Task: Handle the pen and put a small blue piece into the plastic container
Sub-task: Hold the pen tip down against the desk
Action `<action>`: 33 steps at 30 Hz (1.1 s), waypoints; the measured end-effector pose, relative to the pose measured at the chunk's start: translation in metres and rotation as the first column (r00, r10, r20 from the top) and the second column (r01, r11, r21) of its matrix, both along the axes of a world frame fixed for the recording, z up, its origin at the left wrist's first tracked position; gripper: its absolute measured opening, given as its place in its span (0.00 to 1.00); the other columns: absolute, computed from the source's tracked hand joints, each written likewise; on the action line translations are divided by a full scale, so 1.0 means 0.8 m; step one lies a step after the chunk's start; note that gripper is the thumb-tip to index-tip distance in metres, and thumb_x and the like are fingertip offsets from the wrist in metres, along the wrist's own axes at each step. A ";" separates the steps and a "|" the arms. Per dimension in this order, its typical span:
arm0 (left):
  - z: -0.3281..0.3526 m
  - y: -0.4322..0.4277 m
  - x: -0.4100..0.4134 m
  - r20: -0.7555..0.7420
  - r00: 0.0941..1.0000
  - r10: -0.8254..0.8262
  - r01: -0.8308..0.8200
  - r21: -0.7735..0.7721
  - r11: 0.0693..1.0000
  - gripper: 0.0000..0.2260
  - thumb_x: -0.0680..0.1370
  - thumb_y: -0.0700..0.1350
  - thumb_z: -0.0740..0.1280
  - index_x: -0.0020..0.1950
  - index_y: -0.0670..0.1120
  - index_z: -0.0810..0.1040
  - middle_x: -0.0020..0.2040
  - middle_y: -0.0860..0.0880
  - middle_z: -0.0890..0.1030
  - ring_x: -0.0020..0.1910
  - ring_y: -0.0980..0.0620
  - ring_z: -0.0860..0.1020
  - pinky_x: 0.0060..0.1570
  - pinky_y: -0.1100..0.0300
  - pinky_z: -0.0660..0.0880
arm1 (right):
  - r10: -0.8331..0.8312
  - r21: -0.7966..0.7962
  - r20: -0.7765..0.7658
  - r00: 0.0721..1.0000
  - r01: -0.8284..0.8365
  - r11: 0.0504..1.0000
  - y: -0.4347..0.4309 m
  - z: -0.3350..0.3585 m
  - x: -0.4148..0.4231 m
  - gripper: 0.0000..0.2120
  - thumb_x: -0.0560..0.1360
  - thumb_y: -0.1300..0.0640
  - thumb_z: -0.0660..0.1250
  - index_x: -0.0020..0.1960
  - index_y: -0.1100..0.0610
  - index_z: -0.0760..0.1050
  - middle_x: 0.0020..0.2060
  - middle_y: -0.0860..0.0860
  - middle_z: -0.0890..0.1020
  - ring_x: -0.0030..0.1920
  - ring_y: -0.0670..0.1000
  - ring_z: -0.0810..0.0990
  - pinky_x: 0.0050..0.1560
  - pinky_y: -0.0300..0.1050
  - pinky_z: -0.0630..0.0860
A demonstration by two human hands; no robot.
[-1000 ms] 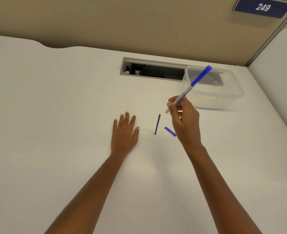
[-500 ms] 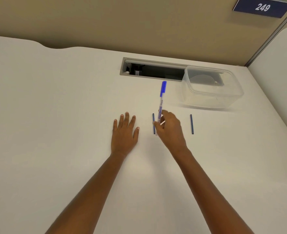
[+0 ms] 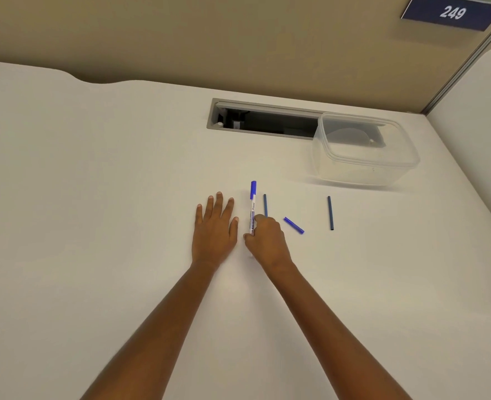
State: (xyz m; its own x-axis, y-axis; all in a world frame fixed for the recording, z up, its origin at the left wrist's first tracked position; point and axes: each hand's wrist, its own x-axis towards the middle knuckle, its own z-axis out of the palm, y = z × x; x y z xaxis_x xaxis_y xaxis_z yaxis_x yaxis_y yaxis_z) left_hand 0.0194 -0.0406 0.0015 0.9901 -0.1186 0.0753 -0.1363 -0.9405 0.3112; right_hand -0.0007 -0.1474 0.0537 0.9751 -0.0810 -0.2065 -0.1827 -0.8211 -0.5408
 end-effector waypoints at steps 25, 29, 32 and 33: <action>-0.001 0.000 0.000 0.014 1.000 0.002 -0.002 0.022 1.000 0.22 0.81 0.48 0.50 0.74 0.47 0.54 0.77 0.44 0.54 0.76 0.46 0.52 0.74 0.49 0.45 | -0.001 -0.200 0.155 0.988 0.032 0.979 -0.029 -0.014 0.037 0.10 0.77 0.64 0.56 0.58 0.65 0.68 0.54 0.61 0.75 0.53 0.57 0.74 0.50 0.46 0.72; 0.001 0.000 0.000 0.013 1.000 0.002 -0.002 0.014 1.000 0.22 0.81 0.48 0.50 0.74 0.47 0.55 0.77 0.43 0.54 0.75 0.45 0.53 0.73 0.49 0.46 | -0.004 -0.197 0.152 0.988 0.034 0.980 -0.030 -0.013 0.039 0.09 0.76 0.67 0.55 0.53 0.65 0.71 0.51 0.62 0.76 0.50 0.58 0.74 0.44 0.46 0.69; 0.000 0.000 -0.001 0.008 1.000 0.007 -0.007 0.026 1.000 0.22 0.81 0.48 0.49 0.74 0.48 0.54 0.77 0.44 0.53 0.76 0.46 0.52 0.73 0.50 0.45 | 0.015 -0.177 0.144 0.989 0.010 0.984 -0.034 -0.009 0.039 0.09 0.75 0.68 0.53 0.46 0.64 0.72 0.48 0.64 0.76 0.47 0.61 0.74 0.39 0.46 0.64; 0.000 0.000 -0.001 0.007 1.000 0.008 -0.009 0.028 1.000 0.22 0.81 0.49 0.49 0.74 0.48 0.53 0.77 0.44 0.53 0.76 0.46 0.51 0.73 0.50 0.45 | 0.020 -0.160 0.146 0.989 0.004 0.987 -0.036 -0.007 0.038 0.09 0.74 0.68 0.53 0.44 0.65 0.72 0.48 0.65 0.76 0.47 0.61 0.74 0.39 0.48 0.65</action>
State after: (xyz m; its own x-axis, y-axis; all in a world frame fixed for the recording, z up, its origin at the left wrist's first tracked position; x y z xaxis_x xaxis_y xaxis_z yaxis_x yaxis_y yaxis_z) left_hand 0.0185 -0.0406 0.0019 0.9906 -0.1123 0.0786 -0.1302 -0.9500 0.2839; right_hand 0.0293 -0.1765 0.0478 0.9945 -0.0935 -0.0464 -0.1043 -0.9000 -0.4232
